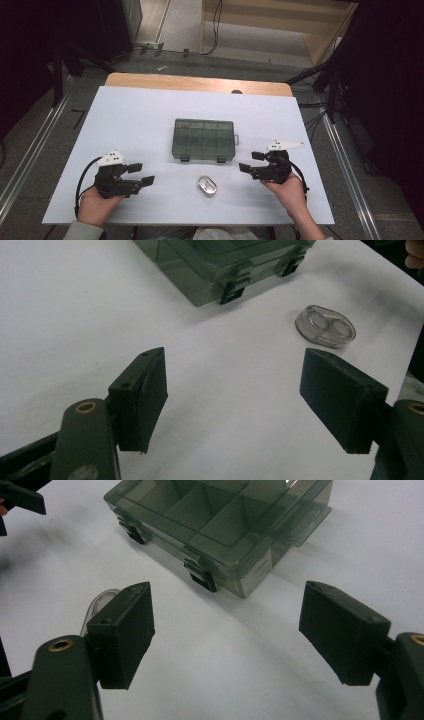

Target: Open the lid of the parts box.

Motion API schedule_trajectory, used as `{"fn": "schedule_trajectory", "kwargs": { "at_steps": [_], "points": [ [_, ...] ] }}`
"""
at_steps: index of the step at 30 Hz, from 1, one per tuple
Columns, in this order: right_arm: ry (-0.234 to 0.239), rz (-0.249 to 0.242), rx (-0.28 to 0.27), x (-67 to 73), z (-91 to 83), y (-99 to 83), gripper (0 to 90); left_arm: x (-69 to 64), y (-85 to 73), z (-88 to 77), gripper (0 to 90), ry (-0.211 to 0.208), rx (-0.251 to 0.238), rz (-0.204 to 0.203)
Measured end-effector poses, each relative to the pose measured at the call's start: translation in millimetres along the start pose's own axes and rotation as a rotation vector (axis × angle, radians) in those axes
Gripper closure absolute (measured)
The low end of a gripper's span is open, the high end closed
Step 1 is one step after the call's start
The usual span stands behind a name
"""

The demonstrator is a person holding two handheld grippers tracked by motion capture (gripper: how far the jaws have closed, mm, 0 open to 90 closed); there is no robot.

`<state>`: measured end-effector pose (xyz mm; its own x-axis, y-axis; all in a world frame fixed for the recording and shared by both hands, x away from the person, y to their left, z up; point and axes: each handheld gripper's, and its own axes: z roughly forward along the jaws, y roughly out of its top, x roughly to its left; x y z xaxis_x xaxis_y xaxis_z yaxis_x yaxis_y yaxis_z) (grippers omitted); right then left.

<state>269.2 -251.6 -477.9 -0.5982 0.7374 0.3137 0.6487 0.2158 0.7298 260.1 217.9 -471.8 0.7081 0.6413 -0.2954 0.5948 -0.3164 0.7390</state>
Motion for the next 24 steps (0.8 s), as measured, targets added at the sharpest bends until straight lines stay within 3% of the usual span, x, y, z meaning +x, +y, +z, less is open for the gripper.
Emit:
{"fn": "schedule_trajectory", "kwargs": {
  "at_steps": [24],
  "points": [
    [-0.013,-0.005,0.025,-3.3,16.6,16.6,21.5,0.2,-0.1,0.2,27.7,-0.001,-0.001,-0.002]
  ]
}}
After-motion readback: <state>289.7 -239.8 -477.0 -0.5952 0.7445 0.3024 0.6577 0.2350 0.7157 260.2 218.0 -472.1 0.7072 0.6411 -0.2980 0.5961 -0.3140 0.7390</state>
